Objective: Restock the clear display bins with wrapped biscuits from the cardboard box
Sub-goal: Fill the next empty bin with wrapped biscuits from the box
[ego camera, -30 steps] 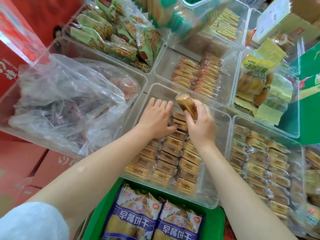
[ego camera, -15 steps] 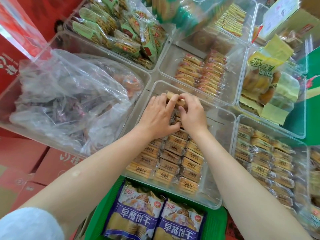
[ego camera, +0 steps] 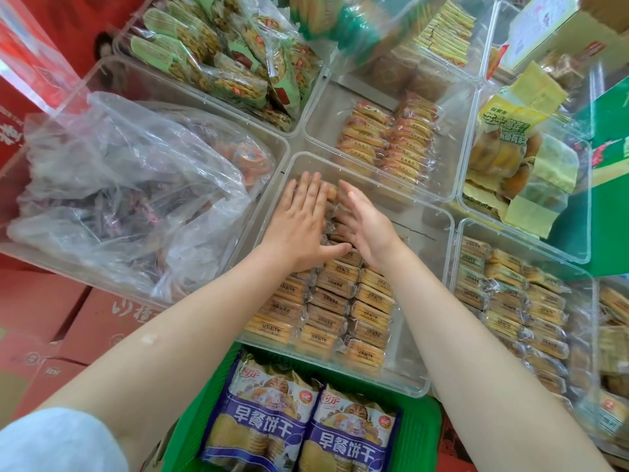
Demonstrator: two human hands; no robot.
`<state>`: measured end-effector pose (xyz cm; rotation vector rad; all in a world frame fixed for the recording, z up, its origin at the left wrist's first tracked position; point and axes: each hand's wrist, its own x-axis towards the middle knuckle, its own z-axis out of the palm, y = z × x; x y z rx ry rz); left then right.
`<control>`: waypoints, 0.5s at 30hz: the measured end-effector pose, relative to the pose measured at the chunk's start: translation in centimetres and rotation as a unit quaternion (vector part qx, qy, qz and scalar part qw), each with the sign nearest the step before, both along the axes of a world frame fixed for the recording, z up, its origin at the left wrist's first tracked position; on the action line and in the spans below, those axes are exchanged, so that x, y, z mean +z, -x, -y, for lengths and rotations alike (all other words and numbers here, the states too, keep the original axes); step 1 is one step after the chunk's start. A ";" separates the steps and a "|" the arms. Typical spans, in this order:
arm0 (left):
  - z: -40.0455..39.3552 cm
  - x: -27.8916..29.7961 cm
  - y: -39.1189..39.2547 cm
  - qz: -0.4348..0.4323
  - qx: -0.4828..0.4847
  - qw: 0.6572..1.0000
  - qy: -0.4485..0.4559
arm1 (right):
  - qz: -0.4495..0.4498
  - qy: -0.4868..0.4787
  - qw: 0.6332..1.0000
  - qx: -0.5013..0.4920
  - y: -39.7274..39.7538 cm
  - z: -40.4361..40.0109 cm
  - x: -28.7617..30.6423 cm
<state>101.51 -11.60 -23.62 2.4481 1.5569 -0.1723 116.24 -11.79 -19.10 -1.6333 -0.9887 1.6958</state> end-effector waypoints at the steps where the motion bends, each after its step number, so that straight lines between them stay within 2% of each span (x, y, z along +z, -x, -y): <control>1: 0.0 0.1 0.0 -0.001 0.000 1.000 0.005 | -0.038 0.022 0.999 -0.025 0.0 0.4 0.1; 3: 0.0 0.4 0.0 -0.011 -0.003 1.000 0.011 | -0.058 0.048 0.995 -0.062 0.1 1.3 0.4; 5: -0.1 1.0 0.0 -0.017 -0.001 1.000 0.025 | -0.037 0.050 0.994 -0.084 0.1 2.6 1.1; 8: 0.7 3.2 -0.1 0.016 0.032 0.998 0.056 | 0.081 0.017 0.994 -0.073 -0.9 5.4 3.4; 10: 2.6 5.5 -0.5 0.123 0.032 0.991 0.031 | 0.149 -0.018 0.987 -0.066 -2.6 7.3 5.4; 13: 7.8 9.6 -2.7 0.313 0.029 0.949 -0.035 | 0.184 -0.071 0.978 -0.074 -5.7 11.2 9.1; 15: 11.8 12.0 -5.1 0.358 0.021 0.933 -0.035 | 0.210 -0.105 0.968 -0.090 -7.7 14.6 11.2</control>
